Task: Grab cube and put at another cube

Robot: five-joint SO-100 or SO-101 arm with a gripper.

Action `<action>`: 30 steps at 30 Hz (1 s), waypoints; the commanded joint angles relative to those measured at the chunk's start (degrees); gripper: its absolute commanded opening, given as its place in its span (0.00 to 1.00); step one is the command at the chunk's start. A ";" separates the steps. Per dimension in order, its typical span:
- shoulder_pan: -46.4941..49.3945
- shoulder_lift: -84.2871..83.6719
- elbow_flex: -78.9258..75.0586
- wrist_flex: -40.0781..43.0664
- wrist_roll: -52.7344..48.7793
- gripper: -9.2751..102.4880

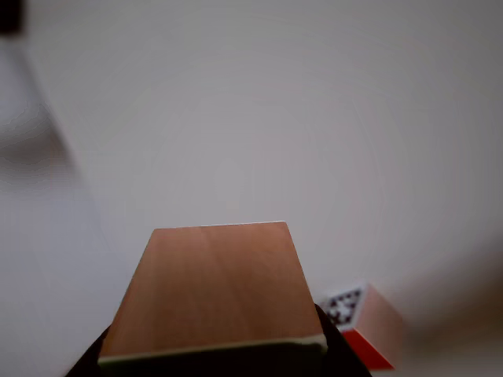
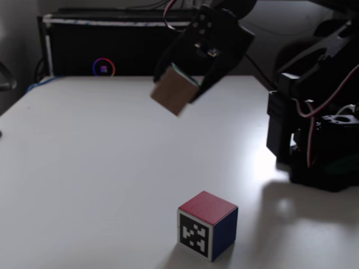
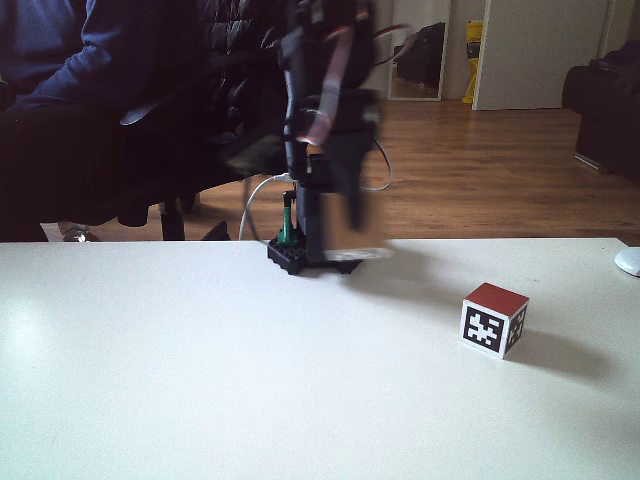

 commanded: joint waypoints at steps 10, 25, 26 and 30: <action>-19.60 -25.58 -14.59 0.44 5.45 0.16; -31.82 -31.90 -19.34 1.14 10.72 0.16; -31.82 -32.52 -19.78 1.14 10.72 0.16; -32.08 -34.54 -20.30 0.62 10.55 0.16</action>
